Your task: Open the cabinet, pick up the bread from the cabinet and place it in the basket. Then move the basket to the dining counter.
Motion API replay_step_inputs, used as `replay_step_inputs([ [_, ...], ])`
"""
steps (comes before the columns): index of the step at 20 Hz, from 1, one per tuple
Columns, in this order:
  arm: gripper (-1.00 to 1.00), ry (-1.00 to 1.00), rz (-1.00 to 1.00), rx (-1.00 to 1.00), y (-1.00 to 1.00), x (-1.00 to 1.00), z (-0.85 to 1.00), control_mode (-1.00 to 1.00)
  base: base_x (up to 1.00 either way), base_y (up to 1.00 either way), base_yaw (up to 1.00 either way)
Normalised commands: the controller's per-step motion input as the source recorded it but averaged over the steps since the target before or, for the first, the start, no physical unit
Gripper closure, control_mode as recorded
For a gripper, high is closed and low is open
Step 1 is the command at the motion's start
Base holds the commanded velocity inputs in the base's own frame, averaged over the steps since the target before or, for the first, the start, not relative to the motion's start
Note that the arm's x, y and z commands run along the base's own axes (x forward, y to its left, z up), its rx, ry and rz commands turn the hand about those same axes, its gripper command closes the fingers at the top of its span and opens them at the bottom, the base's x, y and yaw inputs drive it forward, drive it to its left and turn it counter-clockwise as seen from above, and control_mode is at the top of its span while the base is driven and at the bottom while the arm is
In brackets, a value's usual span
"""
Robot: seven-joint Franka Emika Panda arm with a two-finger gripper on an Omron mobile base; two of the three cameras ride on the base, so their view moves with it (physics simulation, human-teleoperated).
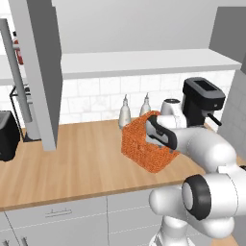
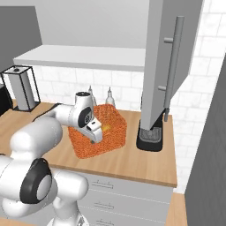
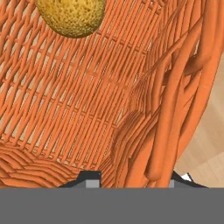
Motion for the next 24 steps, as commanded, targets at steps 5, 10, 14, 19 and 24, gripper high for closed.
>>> replay_step_inputs([
  [5, 1.00, 0.16, -0.03, 0.04, 0.00, -0.01, 0.25, -1.00, 0.00, 0.00, 0.00],
  [10, 1.00, 0.08, 0.00, 0.01, 0.20, -0.01, 0.67, -1.00, 0.00, 0.00, 0.00],
  [14, 1.00, 0.00, 0.00, 0.04, 0.08, -0.21, 0.79, -1.00, 0.00, 0.00, 0.00],
  [19, 1.00, -0.12, -0.03, 0.05, 0.06, -0.79, 0.43, -1.00, 0.00, 0.00, 0.00],
  [24, 1.00, -0.24, -0.09, 0.06, 0.16, -0.09, 0.48, -1.00, 0.00, 0.00, 0.00],
])
